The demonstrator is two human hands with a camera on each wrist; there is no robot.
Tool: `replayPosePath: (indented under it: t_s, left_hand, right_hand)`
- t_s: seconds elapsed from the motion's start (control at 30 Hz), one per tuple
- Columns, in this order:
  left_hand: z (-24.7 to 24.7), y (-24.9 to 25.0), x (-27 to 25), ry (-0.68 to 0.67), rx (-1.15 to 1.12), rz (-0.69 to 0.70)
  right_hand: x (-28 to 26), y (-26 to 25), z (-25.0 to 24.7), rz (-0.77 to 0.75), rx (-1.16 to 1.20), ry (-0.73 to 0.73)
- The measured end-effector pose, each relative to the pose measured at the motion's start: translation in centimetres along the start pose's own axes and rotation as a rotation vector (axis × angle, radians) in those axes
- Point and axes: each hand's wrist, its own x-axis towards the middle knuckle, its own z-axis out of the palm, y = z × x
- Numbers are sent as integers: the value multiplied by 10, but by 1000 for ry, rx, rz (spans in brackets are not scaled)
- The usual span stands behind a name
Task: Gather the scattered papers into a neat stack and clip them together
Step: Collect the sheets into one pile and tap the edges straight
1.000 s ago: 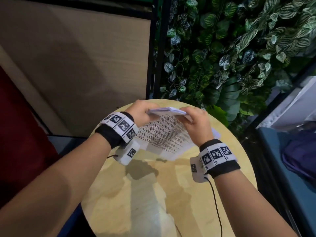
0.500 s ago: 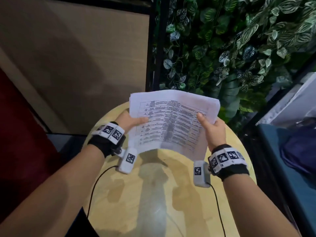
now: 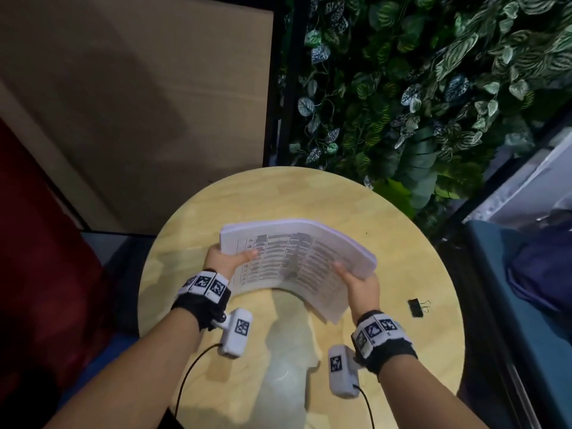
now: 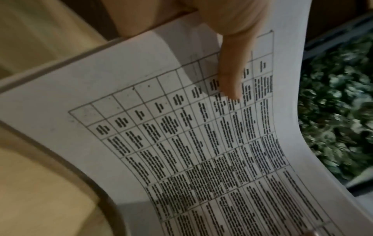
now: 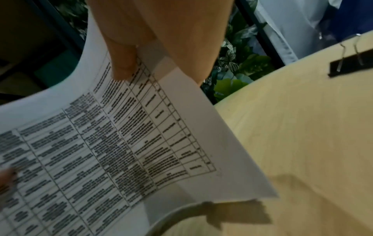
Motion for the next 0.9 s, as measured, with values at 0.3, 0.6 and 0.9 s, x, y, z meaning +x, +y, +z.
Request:
replayPosePath:
  t_s: [0.3, 0.6, 0.9]
  left_hand:
    - [-10, -10, 11, -71, 72, 25]
    - [-24, 17, 23, 151, 307, 313]
    - [39, 113, -27, -348, 484, 752]
  right_hand:
    - [6, -1, -4, -59, -8, -65]
    - [20, -76, -7, -339, -455, -117]
    - [8, -183, 31, -1150, -1038, -197]
